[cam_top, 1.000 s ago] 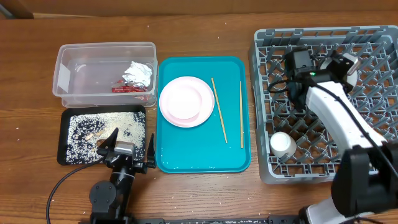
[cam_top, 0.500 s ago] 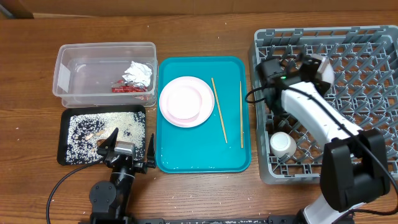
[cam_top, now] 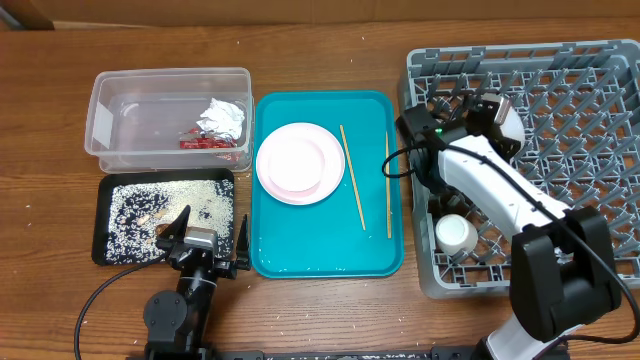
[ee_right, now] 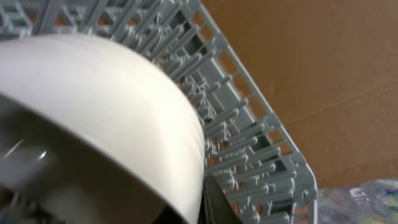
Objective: Sort waste into correct bins and load items into the dishwasher
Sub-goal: 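Place the grey bowl into the dish rack with the right gripper, then move the right gripper to a chopstick and grasp it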
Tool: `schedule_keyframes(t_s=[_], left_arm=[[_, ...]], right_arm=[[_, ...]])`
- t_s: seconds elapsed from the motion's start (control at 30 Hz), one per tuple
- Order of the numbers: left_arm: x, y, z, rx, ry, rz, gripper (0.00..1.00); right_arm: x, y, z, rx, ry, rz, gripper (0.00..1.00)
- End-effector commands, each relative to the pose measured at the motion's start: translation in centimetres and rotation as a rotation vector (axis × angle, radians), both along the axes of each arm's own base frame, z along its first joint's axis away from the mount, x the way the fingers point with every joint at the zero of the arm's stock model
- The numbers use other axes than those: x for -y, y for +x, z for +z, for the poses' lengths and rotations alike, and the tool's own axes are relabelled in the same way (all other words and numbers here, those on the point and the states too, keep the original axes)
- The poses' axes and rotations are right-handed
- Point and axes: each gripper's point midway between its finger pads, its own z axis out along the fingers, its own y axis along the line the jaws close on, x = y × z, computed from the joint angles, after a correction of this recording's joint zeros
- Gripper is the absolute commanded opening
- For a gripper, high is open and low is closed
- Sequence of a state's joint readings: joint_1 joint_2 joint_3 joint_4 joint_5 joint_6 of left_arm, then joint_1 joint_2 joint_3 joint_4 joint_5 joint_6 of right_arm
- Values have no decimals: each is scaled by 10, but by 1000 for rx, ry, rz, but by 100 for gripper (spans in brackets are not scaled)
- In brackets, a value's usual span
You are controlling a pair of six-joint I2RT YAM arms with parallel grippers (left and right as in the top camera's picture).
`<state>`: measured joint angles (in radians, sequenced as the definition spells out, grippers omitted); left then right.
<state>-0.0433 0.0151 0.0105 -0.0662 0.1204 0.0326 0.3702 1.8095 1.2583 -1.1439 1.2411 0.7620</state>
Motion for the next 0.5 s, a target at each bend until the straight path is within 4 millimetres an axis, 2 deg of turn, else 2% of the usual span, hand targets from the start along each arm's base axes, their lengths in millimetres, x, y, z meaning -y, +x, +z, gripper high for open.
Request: schedule_keyframes(t_s=[0.0,0.03,0.1,0.17,0.23,0.3,0.47], left_arm=[[0,0,0,6,-7,-3,100],[0,0,0,6,-8,-3,100],[0,0,0,6,-7,-3,100],[0,0,0,6,-8,-3,100],[0,0,0,6,-8,-3,100],[0,0,0,6,-7,-3,100],[0,0,0,6,-7,-3,100]], right_arm=[[-26,-15,-29,-91,162,7,4],[-26,-19,-28,-73,165,-9,6],[-27,-25,-28,-52,173,-34,18],[-26,-30,-27,-38,186,-61,36],[-27,-33,-27,-37,208,-80,45],[-29,-32,-23,-34,222,-87,58],[-50,-21,1,-9,251,-37,77]])
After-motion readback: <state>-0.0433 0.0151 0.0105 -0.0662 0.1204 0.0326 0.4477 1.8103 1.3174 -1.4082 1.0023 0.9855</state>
